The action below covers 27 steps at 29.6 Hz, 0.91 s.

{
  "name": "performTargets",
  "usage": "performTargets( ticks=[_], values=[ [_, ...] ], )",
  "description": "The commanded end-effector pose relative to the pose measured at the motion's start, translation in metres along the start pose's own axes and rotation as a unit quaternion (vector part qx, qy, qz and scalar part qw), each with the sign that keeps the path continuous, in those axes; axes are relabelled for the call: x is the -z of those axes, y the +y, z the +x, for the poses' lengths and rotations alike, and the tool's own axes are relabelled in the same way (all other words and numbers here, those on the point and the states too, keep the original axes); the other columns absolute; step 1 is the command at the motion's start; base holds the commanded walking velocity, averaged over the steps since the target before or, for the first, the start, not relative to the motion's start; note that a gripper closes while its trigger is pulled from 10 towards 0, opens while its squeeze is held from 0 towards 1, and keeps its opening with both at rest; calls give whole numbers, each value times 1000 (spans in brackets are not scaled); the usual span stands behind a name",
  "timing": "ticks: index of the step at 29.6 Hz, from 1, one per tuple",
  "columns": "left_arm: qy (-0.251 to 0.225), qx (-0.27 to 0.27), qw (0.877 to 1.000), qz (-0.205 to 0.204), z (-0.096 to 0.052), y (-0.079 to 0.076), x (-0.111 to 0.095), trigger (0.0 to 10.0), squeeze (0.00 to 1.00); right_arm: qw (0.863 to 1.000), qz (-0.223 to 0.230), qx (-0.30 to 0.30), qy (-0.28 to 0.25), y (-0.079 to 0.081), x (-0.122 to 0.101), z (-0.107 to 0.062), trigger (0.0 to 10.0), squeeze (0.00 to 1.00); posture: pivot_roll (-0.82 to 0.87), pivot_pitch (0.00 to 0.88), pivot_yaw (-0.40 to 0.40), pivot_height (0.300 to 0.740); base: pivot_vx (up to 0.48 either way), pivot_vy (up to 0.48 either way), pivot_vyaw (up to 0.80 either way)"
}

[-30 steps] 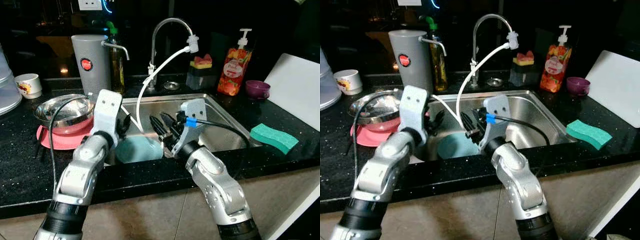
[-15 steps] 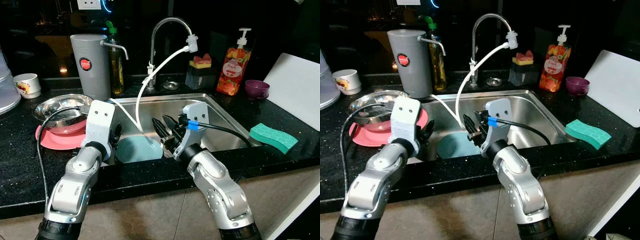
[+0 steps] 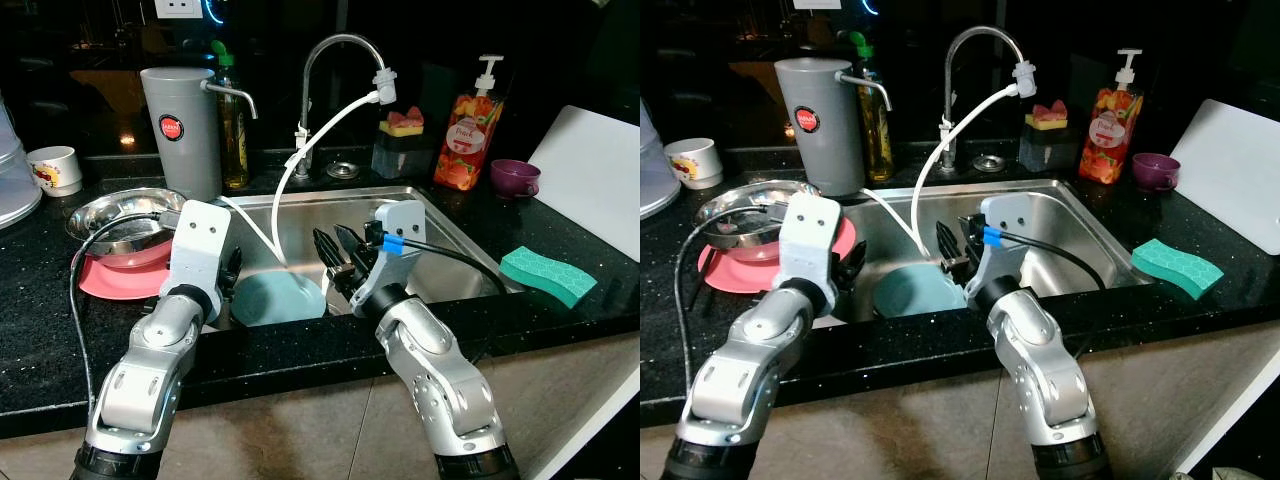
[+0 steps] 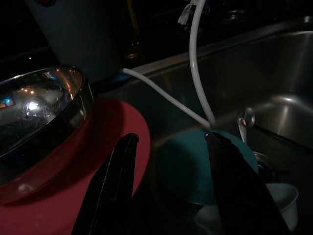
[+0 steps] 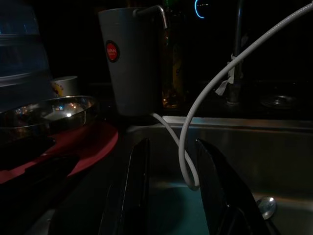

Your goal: Kitchen organization

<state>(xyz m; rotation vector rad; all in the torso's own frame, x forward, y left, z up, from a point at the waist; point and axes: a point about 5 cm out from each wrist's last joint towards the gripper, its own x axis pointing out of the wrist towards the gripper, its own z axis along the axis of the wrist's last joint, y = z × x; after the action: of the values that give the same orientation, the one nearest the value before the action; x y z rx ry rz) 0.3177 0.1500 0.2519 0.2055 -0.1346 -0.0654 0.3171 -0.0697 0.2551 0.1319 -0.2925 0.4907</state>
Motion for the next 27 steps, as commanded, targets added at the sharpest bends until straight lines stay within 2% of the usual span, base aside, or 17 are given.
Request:
performTargets(
  ticks=[1,13,17,27],
  values=[
    [-8,-5,1000,-1,0,1,-6,10000,0,1000,3,3,-16,3,-5,-1,10000,0,174,99,-44,740,0,0,0],
    [-15,-5,1000,7,0,1,-11,10000,0,999,19,0,-31,14,-8,4,10000,0,177,95,-38,740,0,0,0],
    [-22,-12,1000,5,1,2,-15,10000,0,999,24,-15,-30,19,-9,0,10000,0,181,102,-46,740,0,0,0],
    [-21,5,1000,10,0,-6,-14,10000,0,999,20,-13,-45,20,-16,3,10000,0,180,85,-33,740,0,0,0]
  ],
)
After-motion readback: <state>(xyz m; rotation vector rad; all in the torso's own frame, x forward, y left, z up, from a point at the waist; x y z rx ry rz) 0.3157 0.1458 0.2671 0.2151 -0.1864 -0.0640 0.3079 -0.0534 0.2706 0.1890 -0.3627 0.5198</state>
